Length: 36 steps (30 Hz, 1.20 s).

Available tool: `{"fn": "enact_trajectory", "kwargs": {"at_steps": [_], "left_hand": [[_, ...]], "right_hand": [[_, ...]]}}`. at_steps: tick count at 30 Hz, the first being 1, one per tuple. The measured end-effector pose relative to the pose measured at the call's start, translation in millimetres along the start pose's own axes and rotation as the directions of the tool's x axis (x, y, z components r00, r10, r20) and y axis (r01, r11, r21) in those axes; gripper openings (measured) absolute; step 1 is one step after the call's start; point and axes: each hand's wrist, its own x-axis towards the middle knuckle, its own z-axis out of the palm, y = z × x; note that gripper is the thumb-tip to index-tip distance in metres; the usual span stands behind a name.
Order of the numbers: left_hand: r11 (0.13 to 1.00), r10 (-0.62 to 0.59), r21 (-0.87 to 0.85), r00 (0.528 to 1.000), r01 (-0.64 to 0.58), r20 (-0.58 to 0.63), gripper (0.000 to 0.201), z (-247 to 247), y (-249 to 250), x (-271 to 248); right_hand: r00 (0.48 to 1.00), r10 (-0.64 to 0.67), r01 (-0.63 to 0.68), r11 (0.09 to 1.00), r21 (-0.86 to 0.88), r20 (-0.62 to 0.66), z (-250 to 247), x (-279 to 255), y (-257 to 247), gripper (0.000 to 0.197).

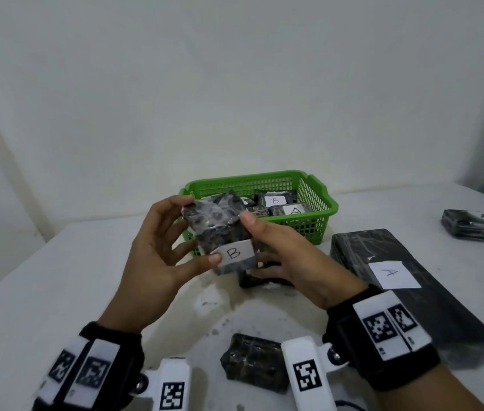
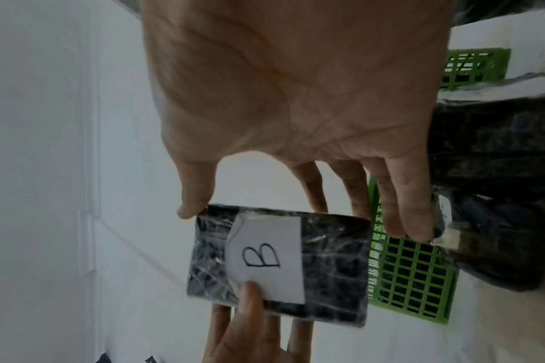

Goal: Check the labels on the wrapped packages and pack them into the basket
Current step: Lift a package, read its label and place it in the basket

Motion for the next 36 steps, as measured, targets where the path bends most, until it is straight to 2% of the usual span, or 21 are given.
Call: {"fn": "enact_trajectory", "kwargs": {"at_steps": [3,6,8,10,11,13,14,17,18,22,26,31,34,36], "left_hand": [[0.999,0.021,0.04,0.999,-0.023,0.045,0.07,-3,0,-1],[0.995,0.042,0.08,0.994,-0.051,0.105,0.069,-4,3,-1],[0.992,0.026,0.117,0.988,-0.044,0.155,0.075,-5,3,-3],[0.988,-0.077,0.148,0.98,0.05,0.183,0.097,-8,-1,-3],[0.982,-0.155,0.136,0.972,0.132,0.176,0.105,-8,-2,-3],[0.953,-0.304,0.06,0.943,0.298,0.138,0.111,-7,-3,-2],[0.931,-0.364,0.022,0.923,0.364,0.125,0.109,-6,-5,-2],[0.919,-0.392,0.002,0.916,0.393,0.08,0.07,-1,-7,1],[0.922,-0.387,0.011,0.919,0.388,0.074,0.064,0,-8,1],[0.918,-0.386,-0.05,0.917,0.392,0.103,0.064,5,-8,-1],[0.912,-0.386,-0.121,0.92,0.391,0.066,0.063,4,-7,-1],[0.908,-0.391,-0.112,0.913,0.403,0.112,0.062,1,-4,-2],[0.896,-0.429,-0.102,0.902,0.431,0.047,0.063,2,-2,-1],[0.866,-0.483,-0.144,0.876,0.478,0.005,0.06,1,0,0]], "right_hand": [[0.999,0.031,-0.033,0.998,0.05,0.036,0,-4,-3,0.042],[0.999,0.023,-0.025,0.998,0.055,0.035,1,-5,-4,0.041],[1.0,0.001,-0.001,0.999,0.048,-0.008,3,-3,-2,0.036],[0.997,-0.035,0.04,0.996,0.083,-0.062,5,0,0,0.033],[0.995,-0.053,0.061,0.993,0.1,-0.082,6,2,2,0.04],[0.991,-0.066,0.078,0.992,0.102,-0.117,4,5,4,0.069],[0.991,-0.071,0.081,0.993,0.088,-0.115,4,7,5,0.074],[0.997,-0.058,0.061,0.997,0.049,-0.051,4,5,5,0.037],[0.998,-0.055,0.057,0.997,0.047,-0.042,5,4,6,0.035],[0.99,-0.12,0.123,0.992,0.036,-0.074,9,5,10,0.031],[0.994,-0.099,0.099,0.995,-0.01,-0.041,8,9,15,0.058],[0.992,-0.109,0.109,0.994,-0.005,-0.064,5,12,17,0.079],[0.992,-0.121,0.121,0.992,-0.023,-0.023,3,11,17,0.063],[0.992,-0.117,0.118,0.993,-0.02,0.037,0,9,16,0.054]]}}
